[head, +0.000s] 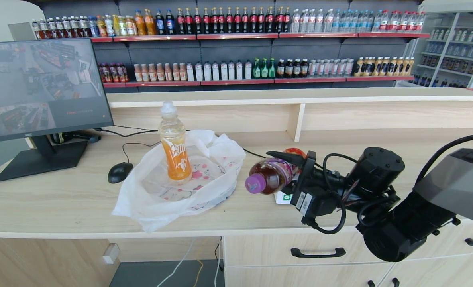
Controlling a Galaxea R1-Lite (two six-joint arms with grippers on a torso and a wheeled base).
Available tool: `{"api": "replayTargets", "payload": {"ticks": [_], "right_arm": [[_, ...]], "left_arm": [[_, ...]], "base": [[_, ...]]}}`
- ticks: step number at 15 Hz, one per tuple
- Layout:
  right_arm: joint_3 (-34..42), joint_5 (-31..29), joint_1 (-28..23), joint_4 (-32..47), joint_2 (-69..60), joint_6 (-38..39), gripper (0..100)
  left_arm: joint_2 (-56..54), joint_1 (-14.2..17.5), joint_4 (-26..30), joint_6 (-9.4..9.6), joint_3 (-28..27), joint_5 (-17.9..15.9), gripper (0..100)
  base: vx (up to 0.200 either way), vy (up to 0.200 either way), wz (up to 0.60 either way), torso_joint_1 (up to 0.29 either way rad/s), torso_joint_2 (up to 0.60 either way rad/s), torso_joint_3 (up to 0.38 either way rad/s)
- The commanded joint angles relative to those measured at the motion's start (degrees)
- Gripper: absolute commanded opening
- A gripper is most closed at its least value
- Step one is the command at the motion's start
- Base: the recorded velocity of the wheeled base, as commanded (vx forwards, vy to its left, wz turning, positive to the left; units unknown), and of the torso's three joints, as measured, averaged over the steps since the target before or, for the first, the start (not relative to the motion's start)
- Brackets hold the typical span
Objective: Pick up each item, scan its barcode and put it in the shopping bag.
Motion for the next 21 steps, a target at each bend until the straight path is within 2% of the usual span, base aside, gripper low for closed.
{"api": "replayTargets", "payload": {"ticks": [1, 8, 12, 13, 17, 20, 21], "right_arm": [[0.1, 0.0, 0.2, -0.1, -0.2, 0.0, 0], [3.0, 0.4, 0.3, -0.1, -3.7, 0.4, 0], [5.4, -0.4, 1.7, -0.1, -14.0, 8.2, 0], [5.7, -2.3, 3.2, -0.1, -16.9, 11.1, 0], [7.5, -16.5, 7.0, -0.1, -24.5, 24.1, 0], [10.2, -28.9, 7.9, -0.1, -29.4, 38.2, 0], [13.3, -34.0, 7.9, -0.1, -30.9, 45.7, 0]], "left_arm": [[0.0, 0.0, 0.0, -0.02, 0.0, 0.0, 100], [0.0, 0.0, 0.0, -0.02, 0.0, 0.0, 100], [0.0, 0.0, 0.0, -0.02, 0.0, 0.0, 100], [0.0, 0.0, 0.0, -0.02, 0.0, 0.0, 100], [0.0, 0.0, 0.0, 0.07, 0.0, 0.0, 100], [0.0, 0.0, 0.0, 0.07, 0.0, 0.0, 100], [0.0, 0.0, 0.0, 0.07, 0.0, 0.0, 100]], "base": [[0.0, 0.0, 0.0, 0.0, 0.0, 0.0], [0.0, 0.0, 0.0, 0.0, 0.0, 0.0], [0.0, 0.0, 0.0, 0.0, 0.0, 0.0], [0.0, 0.0, 0.0, 0.0, 0.0, 0.0], [0.0, 0.0, 0.0, 0.0, 0.0, 0.0], [0.0, 0.0, 0.0, 0.0, 0.0, 0.0], [0.0, 0.0, 0.0, 0.0, 0.0, 0.0]]}}
